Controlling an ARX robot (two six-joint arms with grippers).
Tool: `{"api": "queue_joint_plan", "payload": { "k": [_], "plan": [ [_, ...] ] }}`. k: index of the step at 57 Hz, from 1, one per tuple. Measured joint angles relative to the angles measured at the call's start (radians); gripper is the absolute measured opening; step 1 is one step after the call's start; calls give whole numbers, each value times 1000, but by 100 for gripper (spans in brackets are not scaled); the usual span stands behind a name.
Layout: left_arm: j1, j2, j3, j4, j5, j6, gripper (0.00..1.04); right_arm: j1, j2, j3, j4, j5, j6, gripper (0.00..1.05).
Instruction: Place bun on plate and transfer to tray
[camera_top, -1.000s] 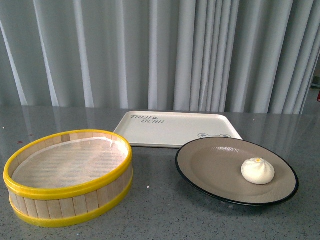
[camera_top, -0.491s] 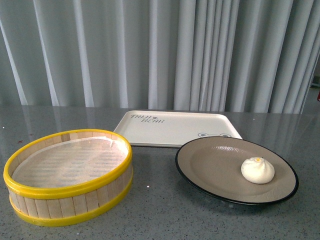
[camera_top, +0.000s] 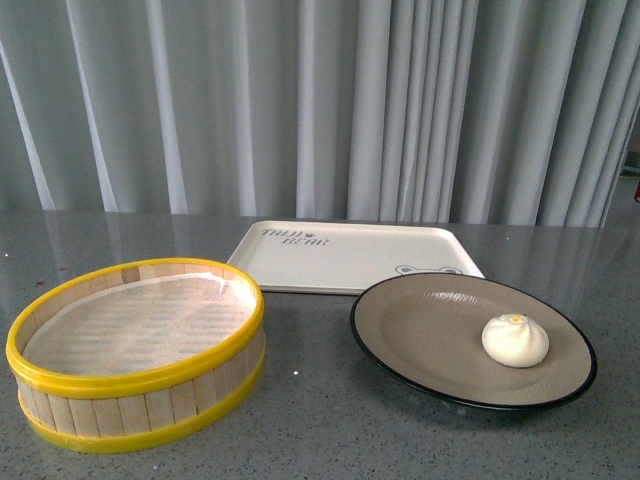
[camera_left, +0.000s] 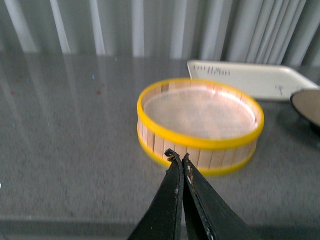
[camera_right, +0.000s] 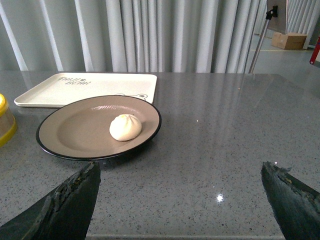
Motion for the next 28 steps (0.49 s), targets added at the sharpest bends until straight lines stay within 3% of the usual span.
{"api": "queue_joint_plan", "payload": {
  "k": [16,21,28],
  "plan": [
    [0,-84,0,-61,1,0,4,0,0,0,0,0,0,96],
    [0,-84,0,-61,1,0,18,0,0,0,0,0,0,96],
    [0,-84,0,-61,1,0,49,0,0,0,0,0,0,96]
  ]
}}
